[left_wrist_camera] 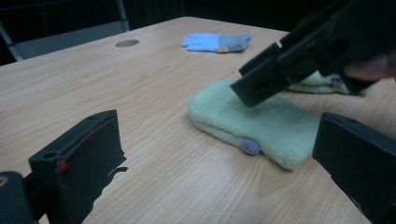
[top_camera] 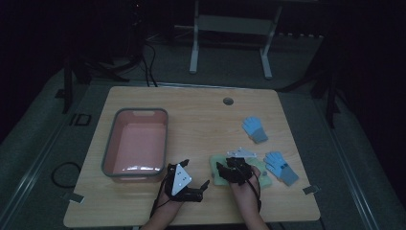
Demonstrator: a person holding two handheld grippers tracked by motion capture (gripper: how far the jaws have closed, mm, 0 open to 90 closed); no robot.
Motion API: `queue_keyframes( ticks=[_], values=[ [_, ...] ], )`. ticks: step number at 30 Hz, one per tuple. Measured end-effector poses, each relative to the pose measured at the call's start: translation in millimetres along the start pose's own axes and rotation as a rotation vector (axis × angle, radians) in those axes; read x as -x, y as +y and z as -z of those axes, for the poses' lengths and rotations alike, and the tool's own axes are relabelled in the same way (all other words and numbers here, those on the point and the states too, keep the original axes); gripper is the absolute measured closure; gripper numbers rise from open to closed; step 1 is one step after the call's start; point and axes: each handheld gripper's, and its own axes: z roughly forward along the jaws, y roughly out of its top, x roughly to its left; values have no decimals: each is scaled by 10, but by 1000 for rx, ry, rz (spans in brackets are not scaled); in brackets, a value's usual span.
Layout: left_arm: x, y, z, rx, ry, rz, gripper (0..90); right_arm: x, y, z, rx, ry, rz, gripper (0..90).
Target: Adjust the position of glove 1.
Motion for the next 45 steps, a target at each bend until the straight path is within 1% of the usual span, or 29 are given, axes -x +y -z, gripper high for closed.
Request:
queue_keyframes(
  ticks=[2,3,4,6,10,12,13,14,15,16,19,20,21,22,23,24,25,27,29,30,31,32,34,35,37,41,42,45],
  values=[
    [1,0,0,1,1,0,17,0,0,0,0,0,0,545],
    [2,0,0,0,0,-4,17,42,70,29,5,11,23,552],
    [2,0,0,0,0,-5,17,59,93,27,1,11,32,562],
    [3,0,1,0,0,-5,17,111,143,35,-5,17,47,578],
    [0,-1,2,1,-1,-3,17,227,244,92,9,34,70,589],
    [-3,-1,3,1,-2,0,16,278,291,132,15,39,82,588],
    [-2,-1,2,1,-2,0,17,302,314,153,19,51,93,588],
    [-2,-1,2,0,-1,-1,17,320,341,169,18,49,105,589],
    [0,0,1,1,0,-1,17,335,369,191,19,51,107,589],
    [1,0,1,1,1,-2,17,354,396,216,29,63,112,589],
    [2,-1,1,1,1,-3,17,410,463,299,49,58,155,592],
    [2,0,1,1,1,-4,17,437,481,326,55,52,163,593],
    [2,0,1,1,1,-5,17,466,497,355,60,57,169,595],
    [2,0,1,1,1,-6,17,496,509,384,63,73,175,595],
    [2,0,1,1,1,-6,17,518,515,410,63,66,185,595],
    [1,0,1,1,2,-6,17,539,515,435,63,62,197,601],
    [1,0,1,1,1,-6,17,560,513,457,62,74,203,600],
    [1,0,0,1,1,-5,17,599,494,497,61,68,222,600],
    [2,0,0,1,1,-3,17,638,463,534,59,93,232,598],
    [2,0,0,1,1,-3,17,658,443,552,60,85,238,598],
    [2,0,0,1,0,-3,17,683,423,572,60,89,245,598],
    [3,0,0,1,1,-2,17,709,401,589,64,102,248,595],
    [3,0,0,0,2,-3,17,732,379,604,64,101,246,596],
    [1,0,0,0,2,-4,17,777,335,623,60,120,248,597],
    [1,0,0,-1,2,-4,17,795,286,640,65,126,258,597],
    [2,0,-1,-1,0,-3,17,852,180,669,67,142,299,597],
    [2,0,-1,-1,0,-2,17,874,149,672,65,138,306,598],
    [-3,0,0,-1,-1,3,16,966,61,654,43,146,301,607]
  ],
)
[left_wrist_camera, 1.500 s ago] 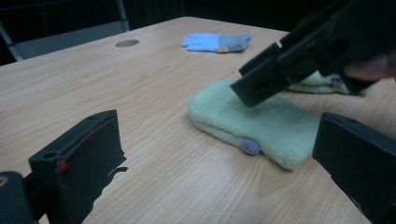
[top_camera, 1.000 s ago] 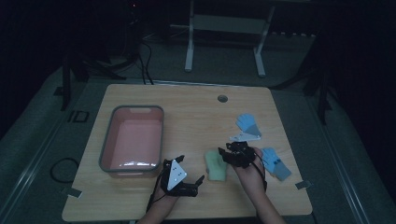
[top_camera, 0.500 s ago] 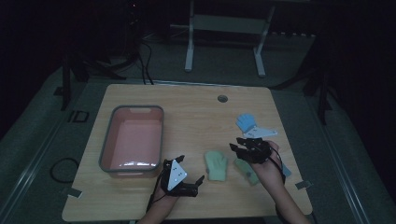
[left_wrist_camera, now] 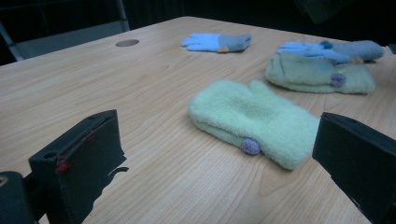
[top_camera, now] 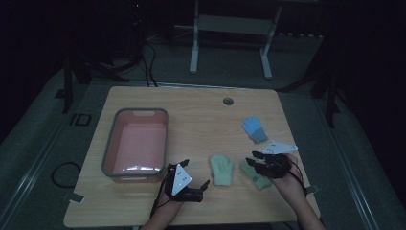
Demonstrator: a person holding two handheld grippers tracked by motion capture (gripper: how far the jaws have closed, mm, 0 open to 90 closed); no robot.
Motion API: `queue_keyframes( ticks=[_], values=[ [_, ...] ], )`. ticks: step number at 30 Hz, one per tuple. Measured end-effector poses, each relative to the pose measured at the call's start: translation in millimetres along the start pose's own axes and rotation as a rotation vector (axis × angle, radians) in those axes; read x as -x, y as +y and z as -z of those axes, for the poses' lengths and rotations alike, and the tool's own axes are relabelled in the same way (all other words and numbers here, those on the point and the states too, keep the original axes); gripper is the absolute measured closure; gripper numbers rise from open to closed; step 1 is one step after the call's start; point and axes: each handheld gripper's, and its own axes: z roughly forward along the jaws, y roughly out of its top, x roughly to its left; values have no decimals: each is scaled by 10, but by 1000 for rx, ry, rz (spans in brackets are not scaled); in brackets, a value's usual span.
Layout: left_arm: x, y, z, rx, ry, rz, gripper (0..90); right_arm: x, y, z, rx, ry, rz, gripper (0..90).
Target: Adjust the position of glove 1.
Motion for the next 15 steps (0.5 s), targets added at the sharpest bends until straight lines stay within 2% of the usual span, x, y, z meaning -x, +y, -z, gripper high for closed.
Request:
queue_keyframes(
  ticks=[7,15],
  values=[
    [5,0,-1,-1,1,-5,17,112,-289,-59,-55,19,-5,608],
    [4,0,0,0,3,-6,17,236,-565,-238,-108,48,-16,641]
  ],
)
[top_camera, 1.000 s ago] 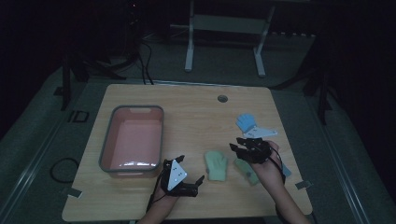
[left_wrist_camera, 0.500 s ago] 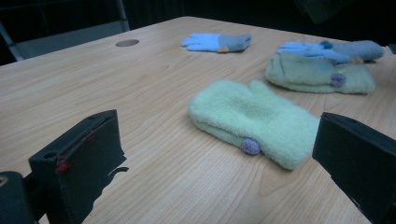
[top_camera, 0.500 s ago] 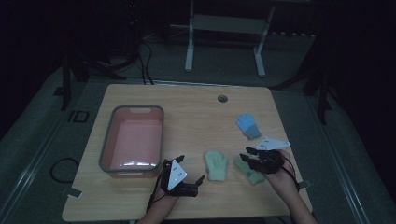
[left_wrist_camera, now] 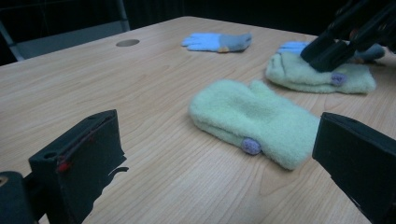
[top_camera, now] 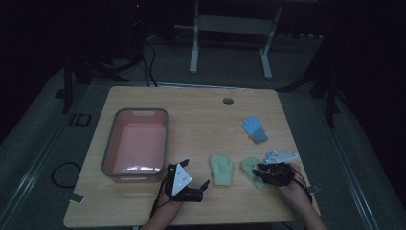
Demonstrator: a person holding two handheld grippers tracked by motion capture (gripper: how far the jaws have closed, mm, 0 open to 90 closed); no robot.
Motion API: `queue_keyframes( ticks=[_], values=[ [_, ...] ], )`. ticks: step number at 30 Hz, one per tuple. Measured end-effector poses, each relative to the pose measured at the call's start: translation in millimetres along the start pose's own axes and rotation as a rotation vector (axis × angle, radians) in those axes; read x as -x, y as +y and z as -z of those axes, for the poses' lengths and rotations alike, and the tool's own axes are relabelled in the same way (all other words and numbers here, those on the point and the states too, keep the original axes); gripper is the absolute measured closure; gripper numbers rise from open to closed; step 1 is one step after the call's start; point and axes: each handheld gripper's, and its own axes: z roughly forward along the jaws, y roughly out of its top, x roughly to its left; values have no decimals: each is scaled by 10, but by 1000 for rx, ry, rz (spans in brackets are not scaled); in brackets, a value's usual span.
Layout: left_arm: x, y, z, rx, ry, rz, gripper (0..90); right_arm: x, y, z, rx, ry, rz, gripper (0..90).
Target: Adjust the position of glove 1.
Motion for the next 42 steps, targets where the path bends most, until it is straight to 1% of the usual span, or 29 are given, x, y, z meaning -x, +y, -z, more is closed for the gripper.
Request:
queue_keyframes(
  ticks=[2,3,6,7,8,10,11,12,13,14,15,17,18,19,20,21,22,25,26,29,31,33,35,36,37,38,39,40,42],
  values=[
    [1,0,1,0,0,-1,17,17,-27,-6,10,17,-12,645],
    [1,0,1,1,0,-2,17,15,-26,-8,5,17,-3,652],
    [3,0,0,1,-1,-3,17,20,-17,-16,-6,25,-8,681],
    [4,0,0,1,-1,-3,17,23,-16,-20,-8,30,-14,705],
    [4,0,0,1,-1,-3,17,29,-21,-24,-6,36,-34,753],
    [3,0,0,0,0,-2,17,9,-21,-24,-7,32,-39,798],
    [3,0,0,0,0,-2,17,9,-21,-24,-7,32,-39,798],
    [3,0,0,0,0,-2,17,-19,-10,-22,-13,15,-42,833],
    [2,0,0,-1,0,-2,17,-19,-10,-22,-13,15,-42,833],
    [2,0,0,-1,0,-3,17,-37,-4,-22,-16,2,-45,843],
    [3,0,-1,-1,1,-3,17,-77,15,-22,-24,-26,-56,857],
    [3,1,-1,0,1,-2,17,-95,28,-17,-27,-39,-67,864],
    [2,1,-1,-1,2,-2,17,-147,67,12,-25,-78,-78,868],
    [2,0,0,-1,2,0,17,-147,67,12,-25,-78,-78,868],
    [2,0,-1,0,2,-1,17,-177,93,41,-10,-96,-86,868],
    [4,0,-1,0,2,-2,17,-234,145,107,23,-156,-101,868],
    [6,1,-2,0,2,-3,17,-265,176,150,48,-185,-106,869],
    [6,1,-2,0,2,-4,17,-337,289,268,100,-235,-173,869],
    [6,1,-2,0,2,-4,17,-352,325,308,122,-243,-206,870],
    [10,1,-1,-1,6,-7,17,-397,439,375,142,-253,-276,870],
    [22,1,-2,1,9,-15,17,-432,500,382,139,-246,-314,871],
    [24,1,-3,2,9,-15,17,-476,537,367,130,-273,-328,872],
    [15,0,-2,3,7,-6,17,-507,535,351,132,-296,-358,873],
    [15,0,-2,3,7,-6,17,-507,535,351,132,-296,-358,873],
    [9,0,0,2,6,-2,17,-554,501,315,137,-314,-380,873],
    [10,0,0,3,6,-3,17,-567,491,292,133,-312,-389,873],
    [10,0,0,3,6,-3,17,-567,491,292,133,-312,-389,873],
    [14,0,0,2,6,-10,17,-590,460,219,130,-329,-395,873],
    [18,0,0,1,6,-13,17,-594,434,170,128,-357,-398,873]
  ],
)
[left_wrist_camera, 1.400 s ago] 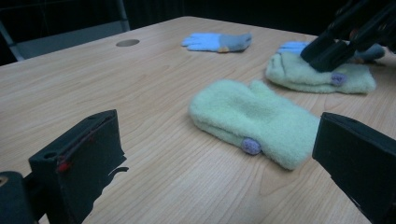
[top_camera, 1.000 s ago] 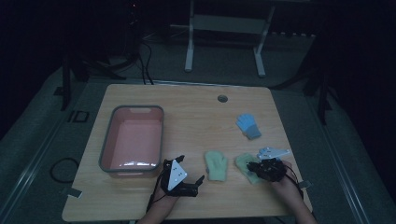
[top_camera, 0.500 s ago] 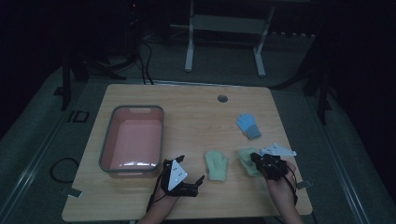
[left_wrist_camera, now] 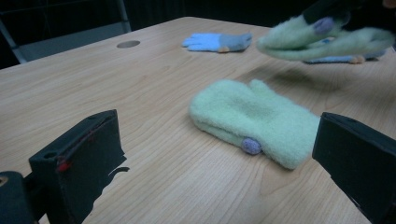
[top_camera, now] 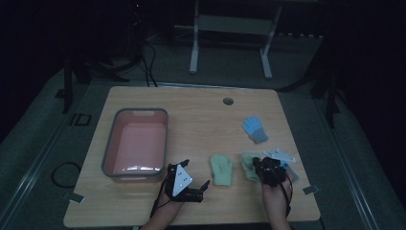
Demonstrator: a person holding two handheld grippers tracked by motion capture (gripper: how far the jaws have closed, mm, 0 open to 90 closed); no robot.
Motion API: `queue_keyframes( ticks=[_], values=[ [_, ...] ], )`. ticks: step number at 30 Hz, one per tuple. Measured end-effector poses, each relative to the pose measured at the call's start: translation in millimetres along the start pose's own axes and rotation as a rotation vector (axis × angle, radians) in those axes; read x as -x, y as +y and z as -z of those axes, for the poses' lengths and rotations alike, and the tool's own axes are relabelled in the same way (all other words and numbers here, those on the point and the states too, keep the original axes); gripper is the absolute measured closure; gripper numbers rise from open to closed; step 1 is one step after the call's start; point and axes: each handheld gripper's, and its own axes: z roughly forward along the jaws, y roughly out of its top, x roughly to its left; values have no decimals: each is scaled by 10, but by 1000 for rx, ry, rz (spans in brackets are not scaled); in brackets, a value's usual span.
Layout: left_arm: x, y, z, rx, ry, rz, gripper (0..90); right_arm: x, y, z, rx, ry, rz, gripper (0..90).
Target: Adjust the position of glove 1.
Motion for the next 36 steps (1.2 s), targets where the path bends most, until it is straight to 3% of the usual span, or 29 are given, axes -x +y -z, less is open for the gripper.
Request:
queue_keyframes(
  ticks=[7,12,18,23,24,26,27,29,32,34,36],
  values=[
    [-6,-1,0,2,-1,8,17,11,-80,-208,-37,-19,0,871],
    [-4,-1,0,2,-1,6,17,35,-177,-394,-102,-8,19,861],
    [-7,-1,-1,2,-4,10,17,61,-205,-424,-109,13,36,826],
    [-7,0,-1,1,-2,8,17,127,-148,-322,-105,59,44,765],
    [-6,0,-1,1,-2,9,17,157,-108,-277,-112,85,67,765],
    [-7,0,0,0,-2,6,17,171,-92,-259,-115,84,85,762],
    [-7,0,0,1,-3,7,17,203,-71,-245,-123,120,115,744],
    [-7,0,-1,1,-3,7,17,231,-63,-250,-127,129,159,731],
    [-9,0,0,0,-3,9,17,257,-64,-270,-137,143,198,707],
    [-9,-1,-1,0,-3,10,17,279,-65,-301,-154,185,214,670],
    [-9,0,-1,-1,-2,9,17,288,-62,-326,-161,180,219,670]
  ],
)
